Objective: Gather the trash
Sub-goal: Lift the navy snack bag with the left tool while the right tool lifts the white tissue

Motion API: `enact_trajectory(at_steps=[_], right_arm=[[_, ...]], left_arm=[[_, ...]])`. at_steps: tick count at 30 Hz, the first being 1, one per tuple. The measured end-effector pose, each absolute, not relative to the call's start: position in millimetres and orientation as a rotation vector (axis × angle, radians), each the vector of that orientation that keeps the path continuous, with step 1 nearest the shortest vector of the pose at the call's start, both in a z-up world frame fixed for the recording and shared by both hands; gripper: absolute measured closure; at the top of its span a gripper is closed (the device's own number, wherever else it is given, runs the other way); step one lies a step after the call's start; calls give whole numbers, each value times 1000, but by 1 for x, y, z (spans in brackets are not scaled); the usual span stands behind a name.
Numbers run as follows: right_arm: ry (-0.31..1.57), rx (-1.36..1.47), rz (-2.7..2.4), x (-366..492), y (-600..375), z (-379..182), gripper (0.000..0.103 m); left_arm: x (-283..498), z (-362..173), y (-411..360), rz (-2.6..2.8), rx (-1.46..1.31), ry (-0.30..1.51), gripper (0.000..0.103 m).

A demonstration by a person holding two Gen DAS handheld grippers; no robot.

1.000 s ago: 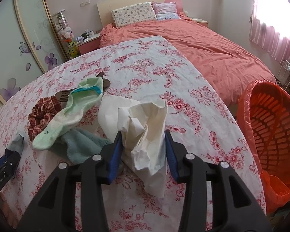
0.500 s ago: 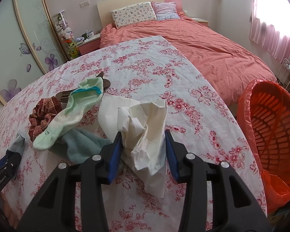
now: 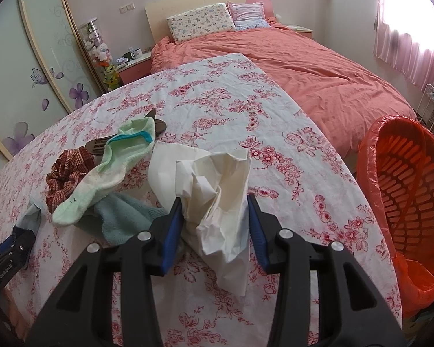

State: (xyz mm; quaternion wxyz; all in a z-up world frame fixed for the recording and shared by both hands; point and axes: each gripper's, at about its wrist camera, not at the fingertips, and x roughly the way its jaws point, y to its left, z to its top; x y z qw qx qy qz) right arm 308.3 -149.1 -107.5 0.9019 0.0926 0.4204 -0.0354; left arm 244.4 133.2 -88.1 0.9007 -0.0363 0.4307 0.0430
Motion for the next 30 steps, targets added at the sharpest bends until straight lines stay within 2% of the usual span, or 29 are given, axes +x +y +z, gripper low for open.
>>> enact_trajectory(at_steps=[3,7,17,30], right_arm=[[864,208,-64,308,-151,-108,60],[853,243,-52,307,-155,-107,65],[789,248,-51,289,-163,-90,66],[706,243,-58,265,-183,-60,66]], left_arm=[[243,-87,131,58,-68,889,42],[240,-86,124,36,-34,887,52],[241,-79,125,42,-63,861,62],[241,-50,106,16,-63,803,63]])
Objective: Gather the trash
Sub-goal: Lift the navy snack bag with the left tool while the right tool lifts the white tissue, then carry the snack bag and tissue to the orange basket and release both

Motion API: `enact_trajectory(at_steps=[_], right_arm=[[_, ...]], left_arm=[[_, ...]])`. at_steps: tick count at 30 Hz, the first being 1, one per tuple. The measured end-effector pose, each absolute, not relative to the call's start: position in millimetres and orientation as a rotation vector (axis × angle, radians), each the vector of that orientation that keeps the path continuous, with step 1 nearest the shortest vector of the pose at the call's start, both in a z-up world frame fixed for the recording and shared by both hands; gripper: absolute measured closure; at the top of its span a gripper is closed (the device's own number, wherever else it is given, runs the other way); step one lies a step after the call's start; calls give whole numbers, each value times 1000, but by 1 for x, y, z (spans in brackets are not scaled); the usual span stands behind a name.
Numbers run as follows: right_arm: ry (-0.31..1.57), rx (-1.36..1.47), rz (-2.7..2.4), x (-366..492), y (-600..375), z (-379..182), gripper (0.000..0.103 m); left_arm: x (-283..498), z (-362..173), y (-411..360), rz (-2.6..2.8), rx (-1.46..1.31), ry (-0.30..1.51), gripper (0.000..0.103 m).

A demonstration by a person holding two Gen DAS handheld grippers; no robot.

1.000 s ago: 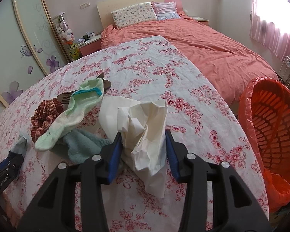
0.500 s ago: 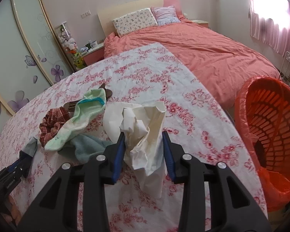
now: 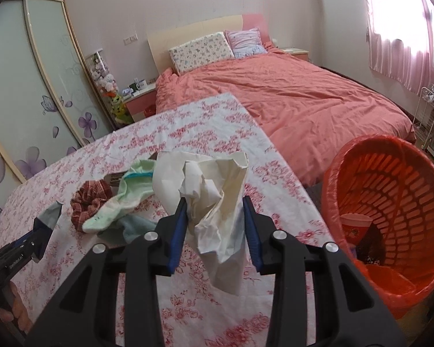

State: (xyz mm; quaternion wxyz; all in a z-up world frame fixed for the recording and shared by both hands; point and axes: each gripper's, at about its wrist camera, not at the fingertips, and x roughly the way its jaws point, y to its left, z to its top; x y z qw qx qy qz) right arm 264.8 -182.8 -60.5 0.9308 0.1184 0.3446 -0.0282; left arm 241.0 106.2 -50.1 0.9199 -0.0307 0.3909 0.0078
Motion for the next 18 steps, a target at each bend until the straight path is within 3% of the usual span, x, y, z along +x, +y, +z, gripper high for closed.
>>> enact_trajectory(at_steps=[18], right_arm=[[536,253,-191,193,-261,-12,66]], left_arm=[[241,7,-41,-330,-57,707,63]])
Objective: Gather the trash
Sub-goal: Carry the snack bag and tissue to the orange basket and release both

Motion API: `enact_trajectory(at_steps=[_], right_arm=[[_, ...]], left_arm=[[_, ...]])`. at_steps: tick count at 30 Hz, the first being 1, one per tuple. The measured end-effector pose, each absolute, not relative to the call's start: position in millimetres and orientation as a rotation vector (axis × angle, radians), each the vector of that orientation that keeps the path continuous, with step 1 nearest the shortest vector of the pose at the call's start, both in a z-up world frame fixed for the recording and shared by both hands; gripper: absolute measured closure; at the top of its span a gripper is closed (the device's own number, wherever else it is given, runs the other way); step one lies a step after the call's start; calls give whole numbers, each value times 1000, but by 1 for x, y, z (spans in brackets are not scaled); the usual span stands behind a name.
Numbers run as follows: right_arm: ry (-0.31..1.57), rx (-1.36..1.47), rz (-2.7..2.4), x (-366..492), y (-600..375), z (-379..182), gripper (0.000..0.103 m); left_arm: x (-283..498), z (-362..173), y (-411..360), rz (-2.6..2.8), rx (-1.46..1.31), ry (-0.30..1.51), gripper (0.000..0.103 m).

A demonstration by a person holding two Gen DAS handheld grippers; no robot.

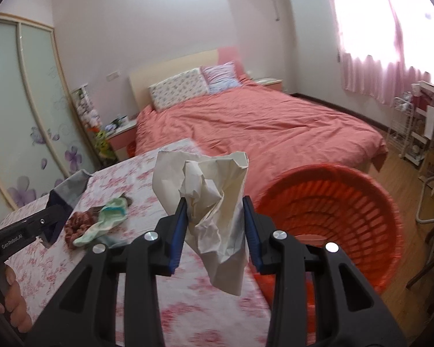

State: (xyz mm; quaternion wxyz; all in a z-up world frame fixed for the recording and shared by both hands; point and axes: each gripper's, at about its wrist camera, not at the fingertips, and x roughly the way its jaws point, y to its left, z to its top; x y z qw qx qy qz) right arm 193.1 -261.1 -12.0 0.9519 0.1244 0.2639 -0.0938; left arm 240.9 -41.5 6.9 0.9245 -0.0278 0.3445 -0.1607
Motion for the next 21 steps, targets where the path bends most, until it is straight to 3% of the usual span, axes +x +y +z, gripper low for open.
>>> enact_trajectory(at_steps=[12,21], right_arm=[[484,327,-366,161,-353,-14,66],[490,408,-431,162,-409,-32,65]], left_arm=[[246,-7,-169,-583,8,747,63],[248,-25,-222,-663,41,804,63]])
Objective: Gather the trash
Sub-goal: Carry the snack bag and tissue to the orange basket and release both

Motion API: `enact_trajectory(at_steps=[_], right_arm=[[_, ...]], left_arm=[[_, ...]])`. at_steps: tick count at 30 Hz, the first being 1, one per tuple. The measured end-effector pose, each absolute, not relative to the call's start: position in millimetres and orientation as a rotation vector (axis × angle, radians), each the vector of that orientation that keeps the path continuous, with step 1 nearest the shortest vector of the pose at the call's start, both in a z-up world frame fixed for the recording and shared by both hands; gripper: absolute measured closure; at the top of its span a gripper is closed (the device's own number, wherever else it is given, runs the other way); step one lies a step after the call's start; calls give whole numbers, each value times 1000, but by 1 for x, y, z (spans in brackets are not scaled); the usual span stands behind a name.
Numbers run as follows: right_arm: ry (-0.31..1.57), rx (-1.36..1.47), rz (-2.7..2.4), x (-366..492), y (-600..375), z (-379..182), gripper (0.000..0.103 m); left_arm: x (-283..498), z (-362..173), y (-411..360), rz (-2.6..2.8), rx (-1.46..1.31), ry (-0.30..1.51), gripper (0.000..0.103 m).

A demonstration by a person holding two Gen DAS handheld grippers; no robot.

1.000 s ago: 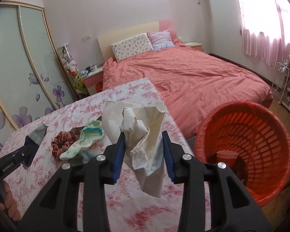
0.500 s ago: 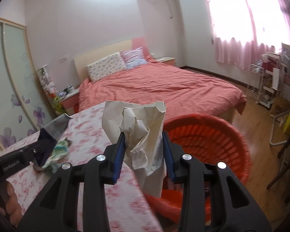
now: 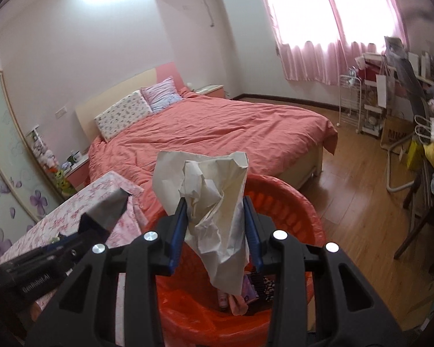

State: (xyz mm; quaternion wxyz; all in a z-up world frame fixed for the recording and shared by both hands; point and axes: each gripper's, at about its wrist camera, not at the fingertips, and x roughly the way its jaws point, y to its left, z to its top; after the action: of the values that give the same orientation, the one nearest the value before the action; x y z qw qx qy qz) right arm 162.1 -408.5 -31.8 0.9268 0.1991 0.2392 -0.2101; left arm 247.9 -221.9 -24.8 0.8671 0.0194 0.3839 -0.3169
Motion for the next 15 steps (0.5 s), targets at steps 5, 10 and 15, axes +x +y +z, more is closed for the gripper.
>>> enact_trajectory(at_steps=[5,10,15], right_arm=[[510,440,-432,168,-423,-43,57],[534,443,-423,171,-425,-52,44],[538,414,-429,169,-414,-55,33]], left_arm=[[249,-40,-244,-673,81,849,47],[246,-51,-238,-655,97,887,35],[240,-47,-217,-578,124,849,28]])
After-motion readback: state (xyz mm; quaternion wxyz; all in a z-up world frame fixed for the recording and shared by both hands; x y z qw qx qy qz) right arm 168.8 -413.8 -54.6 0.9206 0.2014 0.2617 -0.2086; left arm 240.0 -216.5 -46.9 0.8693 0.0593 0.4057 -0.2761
